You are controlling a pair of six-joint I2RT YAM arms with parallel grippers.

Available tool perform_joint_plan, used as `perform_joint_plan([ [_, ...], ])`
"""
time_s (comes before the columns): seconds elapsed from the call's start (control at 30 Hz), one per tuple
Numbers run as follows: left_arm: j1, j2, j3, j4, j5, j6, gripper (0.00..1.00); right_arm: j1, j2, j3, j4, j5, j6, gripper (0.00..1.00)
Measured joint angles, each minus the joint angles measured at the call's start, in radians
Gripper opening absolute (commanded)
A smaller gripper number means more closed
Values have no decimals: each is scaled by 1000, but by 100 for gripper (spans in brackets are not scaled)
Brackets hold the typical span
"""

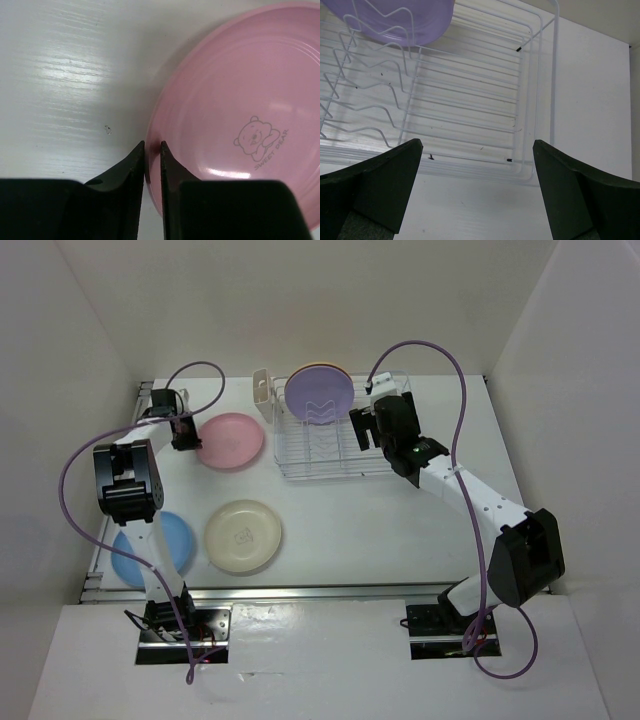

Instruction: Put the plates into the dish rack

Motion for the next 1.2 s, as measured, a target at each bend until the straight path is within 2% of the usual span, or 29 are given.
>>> perform_joint_plan([
  [0.1, 0, 2, 0, 5, 18, -13, 0, 0, 0, 0, 0, -4, 0, 100],
  [0.33, 3, -12, -39, 65, 96, -48, 0, 0, 0, 0, 0, -8, 0, 100],
  [0.57, 6, -87, -60, 61, 53, -36, 0, 0, 0, 0, 0, -8, 3, 100],
  [0.73, 38, -213, -60, 76, -6, -24, 0, 0, 0, 0, 0, -9, 4, 100],
  [0.9, 69, -364, -45, 157, -24, 23, 0, 0, 0, 0, 0, -11, 6, 100],
  [1.03, 66, -461, -65, 300, 25, 85, 0, 0, 0, 0, 0, -16, 10, 100],
  [1.13, 33, -568, -231, 589, 89, 137, 0, 0, 0, 1, -1, -25, 18, 100],
  [1.2, -14, -590, -289, 726, 122, 178, 0, 0, 0, 2, -1, -34, 23, 100],
])
